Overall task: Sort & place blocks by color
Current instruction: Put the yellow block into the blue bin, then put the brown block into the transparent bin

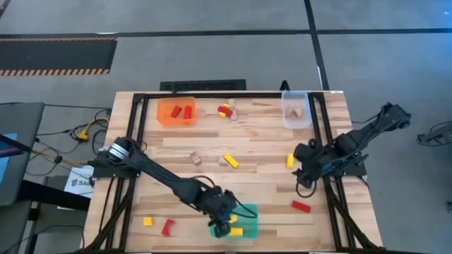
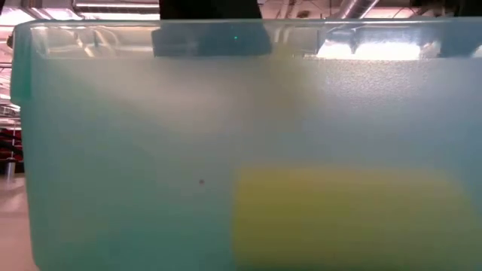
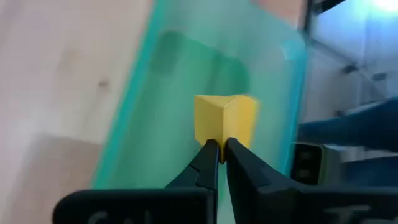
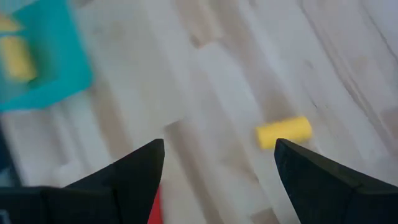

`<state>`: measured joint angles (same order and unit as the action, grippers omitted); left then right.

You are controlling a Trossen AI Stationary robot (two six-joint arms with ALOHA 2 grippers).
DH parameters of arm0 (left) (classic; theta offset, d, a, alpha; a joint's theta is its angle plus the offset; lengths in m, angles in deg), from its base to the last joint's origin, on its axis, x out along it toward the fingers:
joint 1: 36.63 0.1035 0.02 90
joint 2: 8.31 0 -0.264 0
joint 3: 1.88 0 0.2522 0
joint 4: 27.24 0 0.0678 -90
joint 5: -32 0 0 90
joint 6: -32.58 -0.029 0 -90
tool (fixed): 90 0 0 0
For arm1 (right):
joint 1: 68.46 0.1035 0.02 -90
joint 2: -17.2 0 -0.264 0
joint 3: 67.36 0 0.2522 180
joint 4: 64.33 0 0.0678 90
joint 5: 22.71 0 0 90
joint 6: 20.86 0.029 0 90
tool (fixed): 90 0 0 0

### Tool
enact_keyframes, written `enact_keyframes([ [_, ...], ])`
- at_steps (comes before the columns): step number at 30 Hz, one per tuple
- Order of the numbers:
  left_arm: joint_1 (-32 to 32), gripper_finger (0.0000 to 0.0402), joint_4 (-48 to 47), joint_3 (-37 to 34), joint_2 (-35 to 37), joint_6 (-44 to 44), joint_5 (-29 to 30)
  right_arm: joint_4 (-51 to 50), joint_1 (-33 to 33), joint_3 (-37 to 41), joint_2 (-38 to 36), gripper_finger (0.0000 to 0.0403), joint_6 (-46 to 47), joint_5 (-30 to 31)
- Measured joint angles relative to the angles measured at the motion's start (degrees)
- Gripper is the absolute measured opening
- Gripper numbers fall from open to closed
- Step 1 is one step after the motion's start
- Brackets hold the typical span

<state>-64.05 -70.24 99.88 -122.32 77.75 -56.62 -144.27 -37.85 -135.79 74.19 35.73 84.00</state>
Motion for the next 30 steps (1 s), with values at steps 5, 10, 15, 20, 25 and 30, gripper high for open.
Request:
enact_keyframes([
  [5, 0.0, 0.0000, -9.6, 9.2, -4.9, -3.2, 2.3, 0.0, -0.7, 5.9, -1.3, 0.0326, 9.3, 1.5],
  [10, 0.0, 0.0005, -10.8, 12.3, -7.2, -4.1, 1.4, 0.4, -2.3, 10.1, -0.8, 0.0326, 14.6, 3.7],
  [15, 0.0, 0.0061, -10.5, 12.4, -7.0, -5.0, 0.8, 0.8, -5.1, 11.9, 0.5, 0.0326, 14.4, 4.6],
  [20, 0.2, 0.0152, -12.8, 14.1, -6.7, -5.0, -2.5, 2.8, -7.7, 11.8, 2.2, 0.0326, 13.7, 4.3],
  [25, 1.1, 0.0221, -24.9, 18.8, -5.3, -9.5, -1.7, 3.2, -11.0, 11.8, 4.5, 0.0326, 21.2, 2.3],
  [30, 0.7, 0.0239, -34.4, 19.0, 2.2, -18.1, 16.5, 3.2, -12.6, 11.8, 7.7, 0.0326, 28.9, 1.9],
])
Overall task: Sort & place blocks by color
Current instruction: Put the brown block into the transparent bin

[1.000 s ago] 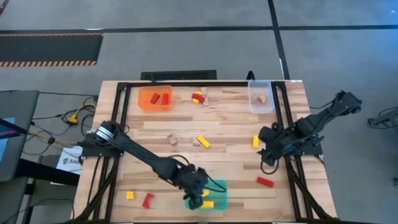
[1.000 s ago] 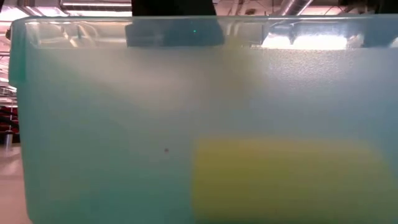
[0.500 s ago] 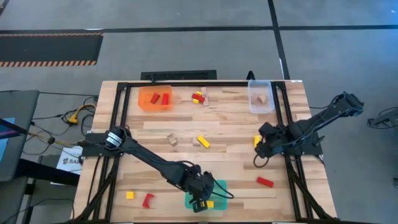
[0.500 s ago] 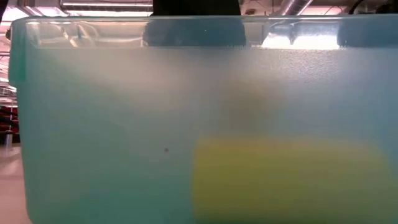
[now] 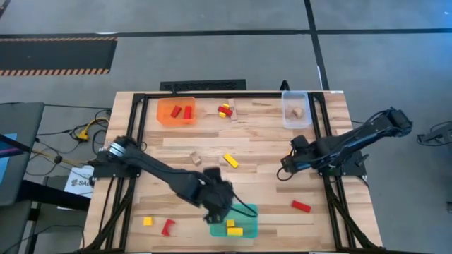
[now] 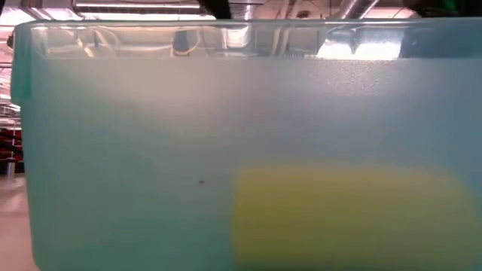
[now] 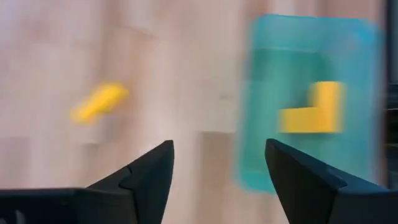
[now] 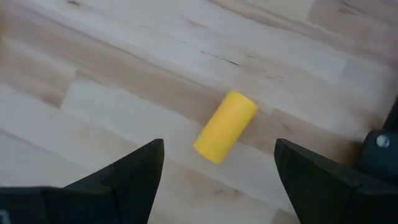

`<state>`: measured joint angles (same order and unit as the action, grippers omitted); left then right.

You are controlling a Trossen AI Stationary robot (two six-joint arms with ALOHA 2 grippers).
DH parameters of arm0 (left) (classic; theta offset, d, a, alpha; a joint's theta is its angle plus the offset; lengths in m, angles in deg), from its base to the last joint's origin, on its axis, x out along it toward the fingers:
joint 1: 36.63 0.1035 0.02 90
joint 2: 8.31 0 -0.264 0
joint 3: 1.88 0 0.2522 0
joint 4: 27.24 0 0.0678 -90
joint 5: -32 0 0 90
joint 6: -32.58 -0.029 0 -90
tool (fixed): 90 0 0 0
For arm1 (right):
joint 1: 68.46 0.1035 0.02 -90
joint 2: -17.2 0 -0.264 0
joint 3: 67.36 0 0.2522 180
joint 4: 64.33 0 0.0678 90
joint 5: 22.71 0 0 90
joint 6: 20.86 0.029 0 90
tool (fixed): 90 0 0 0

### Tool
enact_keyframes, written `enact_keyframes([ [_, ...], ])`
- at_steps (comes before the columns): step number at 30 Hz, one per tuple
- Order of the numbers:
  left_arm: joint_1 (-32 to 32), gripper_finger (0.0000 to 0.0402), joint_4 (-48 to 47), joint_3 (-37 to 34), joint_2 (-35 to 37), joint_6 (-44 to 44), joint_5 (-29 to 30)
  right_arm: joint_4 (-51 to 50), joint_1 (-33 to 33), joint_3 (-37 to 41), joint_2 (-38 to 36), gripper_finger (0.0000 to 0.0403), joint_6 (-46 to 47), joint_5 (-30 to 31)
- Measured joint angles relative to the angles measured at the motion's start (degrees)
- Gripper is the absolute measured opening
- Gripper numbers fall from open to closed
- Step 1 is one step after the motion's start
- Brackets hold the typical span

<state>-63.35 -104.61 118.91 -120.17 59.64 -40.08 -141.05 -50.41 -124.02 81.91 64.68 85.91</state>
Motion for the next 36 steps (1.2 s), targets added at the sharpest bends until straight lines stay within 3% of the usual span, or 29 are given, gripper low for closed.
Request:
enact_keyframes([
  [4, 0.4, 0.0236, -1.1, -6.6, 8.1, -3.2, 7.2, -0.1, -1.4, 0.0, 3.1, 0.0326, 4.0, -0.5],
  [7, 0.5, 0.0232, 3.8, -17.0, 16.1, -4.7, 8.4, 0.5, -1.9, 0.0, 5.2, 0.0326, 7.6, -0.9],
  [13, 0.9, 0.0229, 25.7, -44.4, 33.5, -5.0, 3.2, 4.9, -3.2, 0.0, 7.4, 0.0326, 11.6, -6.3],
  [17, 2.1, 0.0229, 34.3, -56.2, 40.8, -2.7, -1.1, 15.1, 0.1, 0.0, 7.3, 0.0326, 8.2, -14.5],
  [23, 3.0, 0.0229, 34.5, -62.9, 43.8, -2.0, -4.5, 25.3, 10.8, -0.1, 8.3, 0.0326, 6.1, -17.8],
  [27, 3.3, 0.0229, 35.1, -64.1, 43.3, -4.5, -4.6, 27.0, 15.1, -0.1, 9.8, 0.0326, 7.2, -11.8],
  [32, 5.9, 0.0229, 35.1, -64.2, 42.4, -6.8, -4.2, 33.0, 9.3, -3.8, 9.8, 0.0326, -3.8, 0.4],
  [36, 8.5, 0.0229, 34.7, -64.2, 42.9, -6.9, -4.2, 33.9, -0.7, -9.5, 14.4, 0.0326, -19.3, 0.7],
])
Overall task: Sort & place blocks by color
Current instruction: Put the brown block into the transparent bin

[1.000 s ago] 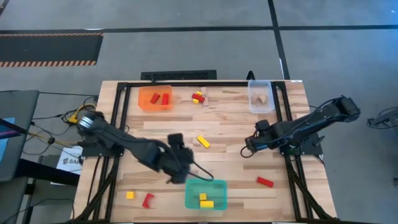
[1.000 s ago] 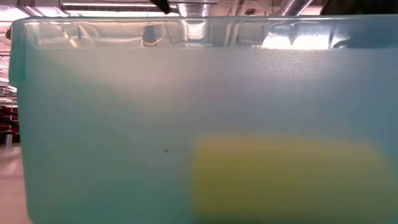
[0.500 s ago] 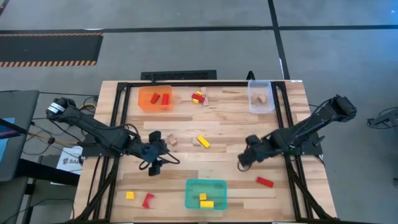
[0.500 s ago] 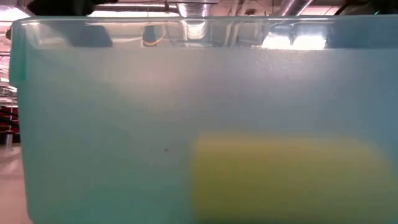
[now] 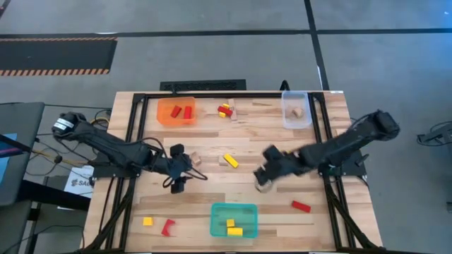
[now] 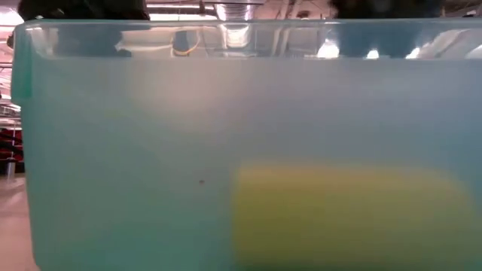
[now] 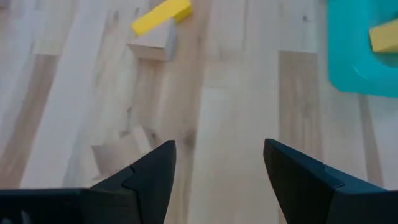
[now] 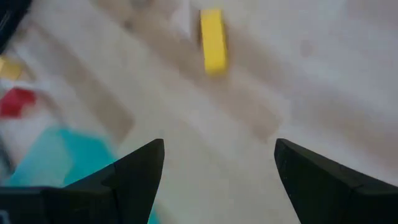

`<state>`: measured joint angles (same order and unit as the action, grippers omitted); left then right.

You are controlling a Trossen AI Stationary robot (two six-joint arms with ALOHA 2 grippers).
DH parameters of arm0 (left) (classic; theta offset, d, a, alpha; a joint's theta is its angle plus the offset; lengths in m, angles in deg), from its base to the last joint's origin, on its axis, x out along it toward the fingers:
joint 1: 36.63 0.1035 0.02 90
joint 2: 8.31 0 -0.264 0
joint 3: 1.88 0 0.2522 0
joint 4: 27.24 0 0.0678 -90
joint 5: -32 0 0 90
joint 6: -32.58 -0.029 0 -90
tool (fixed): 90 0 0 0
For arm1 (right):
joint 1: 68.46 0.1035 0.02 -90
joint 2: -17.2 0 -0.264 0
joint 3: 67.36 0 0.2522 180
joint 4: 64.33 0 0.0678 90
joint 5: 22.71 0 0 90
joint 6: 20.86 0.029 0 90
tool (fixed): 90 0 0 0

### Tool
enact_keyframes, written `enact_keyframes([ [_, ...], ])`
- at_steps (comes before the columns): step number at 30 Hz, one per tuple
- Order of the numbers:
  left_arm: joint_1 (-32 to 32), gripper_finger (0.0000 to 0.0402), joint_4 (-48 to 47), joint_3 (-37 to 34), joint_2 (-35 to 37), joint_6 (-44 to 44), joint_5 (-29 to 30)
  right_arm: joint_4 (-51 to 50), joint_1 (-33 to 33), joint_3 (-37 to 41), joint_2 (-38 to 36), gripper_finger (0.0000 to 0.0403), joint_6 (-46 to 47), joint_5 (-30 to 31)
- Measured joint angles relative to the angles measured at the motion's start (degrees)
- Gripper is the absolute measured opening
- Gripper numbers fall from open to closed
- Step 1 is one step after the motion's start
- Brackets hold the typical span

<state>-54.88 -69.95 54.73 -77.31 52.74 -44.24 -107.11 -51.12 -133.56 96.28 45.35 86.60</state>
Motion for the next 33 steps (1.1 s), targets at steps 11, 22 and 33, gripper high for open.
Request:
enact_keyframes([
  [11, 1.8, 0.0228, -2.7, 0.0, 1.9, 5.6, -1.2, 0.7, -15.5, -25.0, 27.7, 0.0326, -20.8, -4.3],
  [22, 1.8, 0.0228, -5.0, 0.0, 2.7, 8.4, -1.1, -16.8, -14.4, -48.5, 46.5, 0.0326, -24.3, -4.8],
  [33, 1.8, 0.0228, -5.2, 0.0, 2.7, 7.7, -1.6, -19.3, -12.9, -53.9, 50.8, 0.0326, -22.2, -7.1],
])
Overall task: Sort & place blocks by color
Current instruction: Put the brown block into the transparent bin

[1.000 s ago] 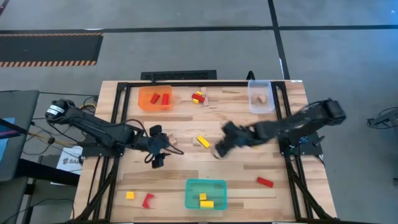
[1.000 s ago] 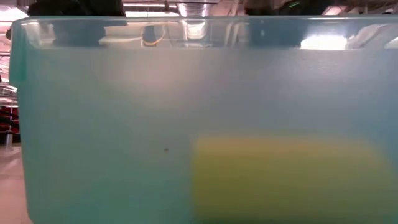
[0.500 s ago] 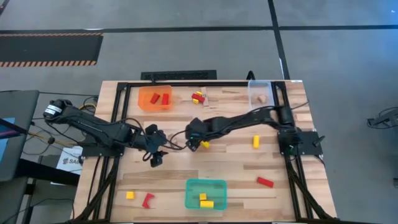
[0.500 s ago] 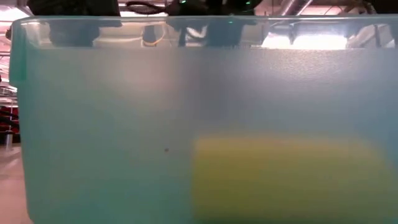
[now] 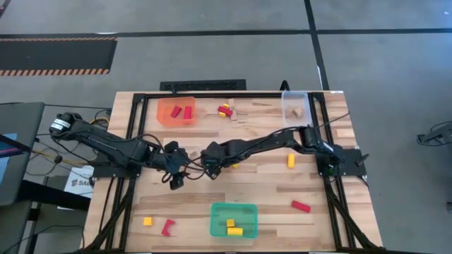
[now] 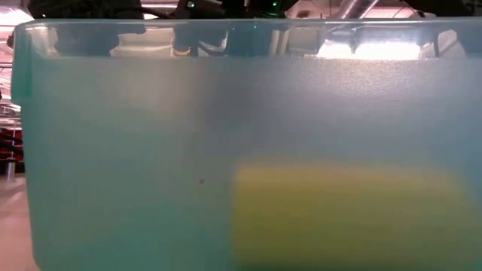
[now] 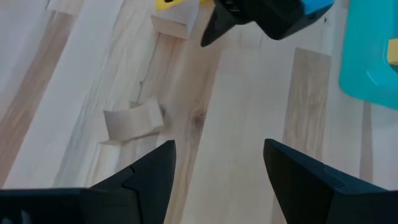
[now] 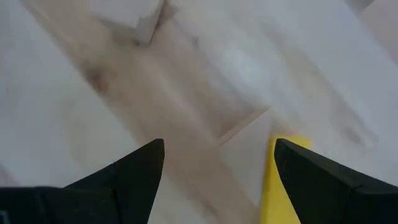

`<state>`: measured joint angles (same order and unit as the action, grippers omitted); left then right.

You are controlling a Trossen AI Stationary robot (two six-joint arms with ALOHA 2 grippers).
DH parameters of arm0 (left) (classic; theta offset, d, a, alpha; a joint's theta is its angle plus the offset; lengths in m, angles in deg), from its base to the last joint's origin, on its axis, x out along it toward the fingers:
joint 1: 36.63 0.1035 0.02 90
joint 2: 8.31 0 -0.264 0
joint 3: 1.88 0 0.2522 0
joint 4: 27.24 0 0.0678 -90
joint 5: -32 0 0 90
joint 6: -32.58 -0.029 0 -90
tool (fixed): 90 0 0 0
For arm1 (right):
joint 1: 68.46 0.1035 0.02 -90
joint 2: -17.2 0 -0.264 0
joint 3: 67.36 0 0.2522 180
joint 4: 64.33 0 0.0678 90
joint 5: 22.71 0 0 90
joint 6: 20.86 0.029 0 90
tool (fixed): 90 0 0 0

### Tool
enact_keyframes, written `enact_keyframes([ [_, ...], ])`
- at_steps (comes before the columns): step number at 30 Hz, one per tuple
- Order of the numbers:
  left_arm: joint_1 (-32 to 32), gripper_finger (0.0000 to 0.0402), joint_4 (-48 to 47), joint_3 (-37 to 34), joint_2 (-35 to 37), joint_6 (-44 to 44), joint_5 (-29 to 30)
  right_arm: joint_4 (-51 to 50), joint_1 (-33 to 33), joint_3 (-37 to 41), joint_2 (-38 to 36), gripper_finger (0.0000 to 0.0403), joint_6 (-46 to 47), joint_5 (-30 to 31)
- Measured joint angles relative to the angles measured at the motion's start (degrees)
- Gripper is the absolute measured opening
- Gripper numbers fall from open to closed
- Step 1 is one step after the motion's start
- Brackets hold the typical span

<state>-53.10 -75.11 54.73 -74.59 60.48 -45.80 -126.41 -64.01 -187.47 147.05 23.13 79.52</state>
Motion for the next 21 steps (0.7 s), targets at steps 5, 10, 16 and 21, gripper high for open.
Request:
enact_keyframes([
  [5, 0.0, 0.0228, 0.1, 0.0, 0.0, 0.0, -0.6, -1.0, 0.0, 0.6, 0.0, 0.0320, 1.5, -0.6],
  [10, 0.0, 0.0228, 0.1, 0.0, 0.0, -0.5, -1.4, 1.7, -0.1, 2.9, 0.0, 0.0306, 1.6, -0.7],
  [16, 0.0, 0.0228, 0.3, 0.0, 0.0, -0.5, -1.4, 3.6, -0.5, 2.9, 1.9, 0.0297, 1.0, -0.8],
  [21, 0.0, 0.0228, 0.3, 0.0, 0.0, -0.2, -1.8, 3.3, -0.8, 2.5, 3.3, 0.0279, 1.6, -2.4],
])
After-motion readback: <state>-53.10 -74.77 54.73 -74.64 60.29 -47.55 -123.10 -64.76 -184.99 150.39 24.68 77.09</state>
